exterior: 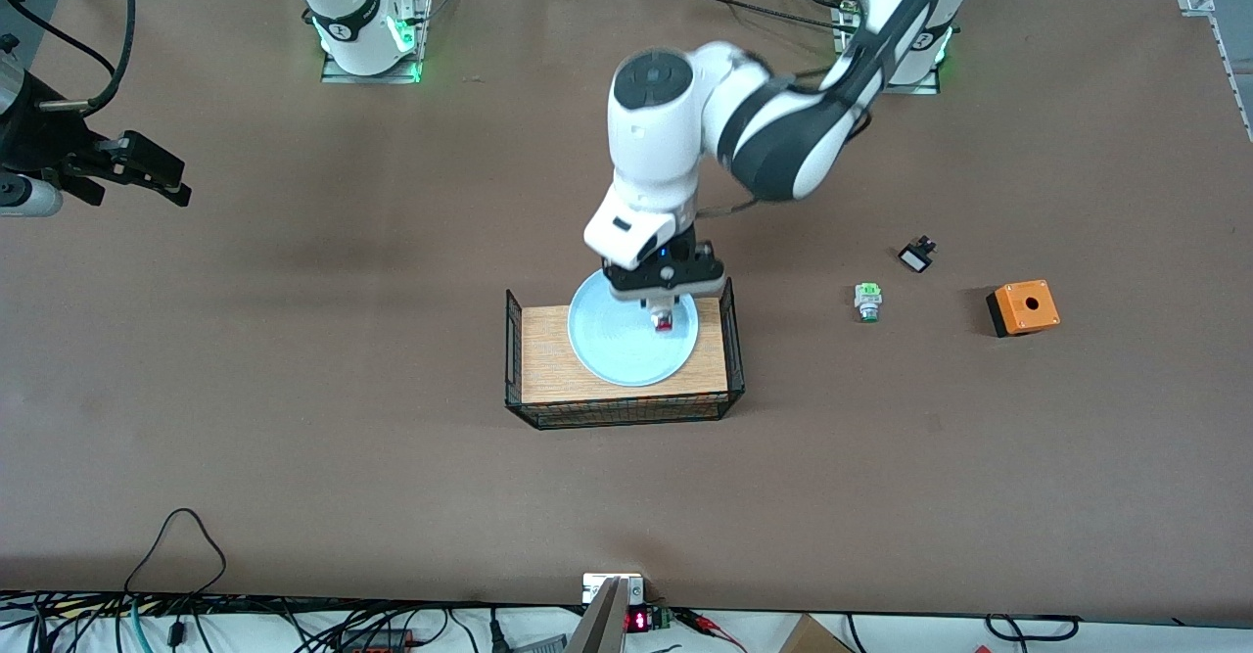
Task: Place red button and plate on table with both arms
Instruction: 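Carry the red button beside the green button while the right gripper approaches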
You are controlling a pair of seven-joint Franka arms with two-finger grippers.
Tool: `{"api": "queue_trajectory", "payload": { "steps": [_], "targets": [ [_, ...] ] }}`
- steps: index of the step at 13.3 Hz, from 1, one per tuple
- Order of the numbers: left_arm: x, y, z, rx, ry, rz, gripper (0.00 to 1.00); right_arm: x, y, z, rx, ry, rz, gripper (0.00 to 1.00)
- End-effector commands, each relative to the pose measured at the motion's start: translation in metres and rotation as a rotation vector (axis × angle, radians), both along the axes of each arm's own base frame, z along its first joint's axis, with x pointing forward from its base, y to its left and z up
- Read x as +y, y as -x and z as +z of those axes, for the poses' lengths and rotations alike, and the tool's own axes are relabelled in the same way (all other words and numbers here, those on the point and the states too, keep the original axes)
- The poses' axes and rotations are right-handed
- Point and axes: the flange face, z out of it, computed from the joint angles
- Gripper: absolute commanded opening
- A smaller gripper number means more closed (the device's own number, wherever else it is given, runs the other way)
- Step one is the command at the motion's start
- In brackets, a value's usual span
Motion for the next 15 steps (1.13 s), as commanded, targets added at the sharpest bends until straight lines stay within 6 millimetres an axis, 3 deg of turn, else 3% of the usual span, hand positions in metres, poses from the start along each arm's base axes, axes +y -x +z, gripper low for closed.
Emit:
{"api": "queue_trajectory", "payload": {
  "steps": [1, 3, 6, 9, 11, 13, 14, 15],
  "targets": [
    [0.058, -0.006, 0.055, 0.078, -0.009, -0.029, 0.25, -0.004, -0.001, -0.007, 0.020, -0.002, 0.010, 1.00],
    [0.117, -0.029, 0.075, 0.126, -0.030, -0.109, 0.26, 0.001, -0.002, -0.014, 0.042, -0.002, 0.027, 1.00],
    [0.185, -0.055, 0.069, 0.204, -0.083, -0.211, 0.26, 0.025, -0.003, -0.026, 0.080, -0.016, 0.107, 1.00],
    [0.266, -0.083, 0.045, 0.282, -0.101, -0.304, 0.26, 0.076, 0.004, -0.033, 0.099, -0.019, 0.234, 1.00],
    [0.336, -0.104, 0.017, 0.328, -0.090, -0.361, 0.26, 0.111, 0.009, -0.041, 0.118, -0.018, 0.309, 1.00],
    [0.367, -0.112, -0.012, 0.328, -0.088, -0.396, 0.26, 0.147, 0.015, -0.048, 0.130, -0.019, 0.397, 1.00],
    [0.390, -0.113, -0.028, 0.322, -0.082, -0.389, 0.27, 0.174, 0.022, -0.050, 0.130, -0.018, 0.458, 1.00],
    [0.396, -0.111, -0.049, 0.314, -0.079, -0.418, 0.27, 0.197, 0.029, -0.051, 0.123, -0.018, 0.524, 1.00]
  ]
}}
